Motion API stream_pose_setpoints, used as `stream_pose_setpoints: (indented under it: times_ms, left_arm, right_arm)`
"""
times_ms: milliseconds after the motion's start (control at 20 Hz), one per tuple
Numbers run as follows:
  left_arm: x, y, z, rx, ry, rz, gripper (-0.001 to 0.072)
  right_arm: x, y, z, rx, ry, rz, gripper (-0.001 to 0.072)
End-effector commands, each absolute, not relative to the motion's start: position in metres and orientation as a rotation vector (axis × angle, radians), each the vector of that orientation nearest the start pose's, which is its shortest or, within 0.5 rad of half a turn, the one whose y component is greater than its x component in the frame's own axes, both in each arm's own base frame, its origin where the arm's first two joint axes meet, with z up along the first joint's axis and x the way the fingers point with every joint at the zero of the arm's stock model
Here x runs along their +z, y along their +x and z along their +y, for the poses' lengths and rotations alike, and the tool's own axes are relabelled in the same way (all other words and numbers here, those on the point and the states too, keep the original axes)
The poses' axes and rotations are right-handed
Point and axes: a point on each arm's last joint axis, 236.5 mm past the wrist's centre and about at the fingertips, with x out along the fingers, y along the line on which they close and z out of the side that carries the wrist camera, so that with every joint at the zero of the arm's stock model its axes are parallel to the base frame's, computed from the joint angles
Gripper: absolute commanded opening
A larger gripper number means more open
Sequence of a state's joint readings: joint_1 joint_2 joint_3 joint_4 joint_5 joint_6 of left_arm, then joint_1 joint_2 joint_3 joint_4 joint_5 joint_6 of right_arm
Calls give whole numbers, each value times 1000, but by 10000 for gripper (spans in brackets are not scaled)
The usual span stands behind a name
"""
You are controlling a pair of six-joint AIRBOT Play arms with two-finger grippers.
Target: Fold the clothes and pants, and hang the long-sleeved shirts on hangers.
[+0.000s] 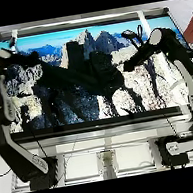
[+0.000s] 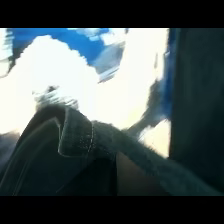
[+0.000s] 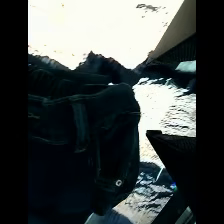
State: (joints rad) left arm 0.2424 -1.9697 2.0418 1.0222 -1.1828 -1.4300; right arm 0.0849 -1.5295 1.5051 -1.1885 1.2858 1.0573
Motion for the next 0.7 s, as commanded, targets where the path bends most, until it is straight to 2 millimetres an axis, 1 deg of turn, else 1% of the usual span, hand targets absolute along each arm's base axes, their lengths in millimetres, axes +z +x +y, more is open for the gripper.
stream_pose_setpoints:
  times_ms: [0, 100, 250, 350, 450, 550, 650]
  left_arm:
    - [59, 546, 87, -169, -461, 1049, 34]
    - [63, 522, 108, -156, -473, 1083, 34]
    - [68, 502, 123, -146, -493, 1118, 34]
    - [71, 496, 128, -141, -499, 1124, 34]
    - [71, 494, 127, -145, -499, 1131, 34]
    - [71, 494, 127, -146, -499, 1132, 34]
    - [71, 494, 127, -146, -499, 1133, 34]
  right_arm:
    - [38, 448, 141, 827, -50, 1065, 481]
    - [23, 444, 147, 884, -69, 1084, 481]
    - [-7, 428, 159, 962, -70, 1179, 480]
    - [-26, 411, 170, 1034, -79, 1250, 471]
    - [-41, 404, 177, 1066, -92, 1286, 470]
    - [-50, 401, 182, 1090, -103, 1298, 447]
    - [-53, 399, 183, 1110, -114, 1295, 444]
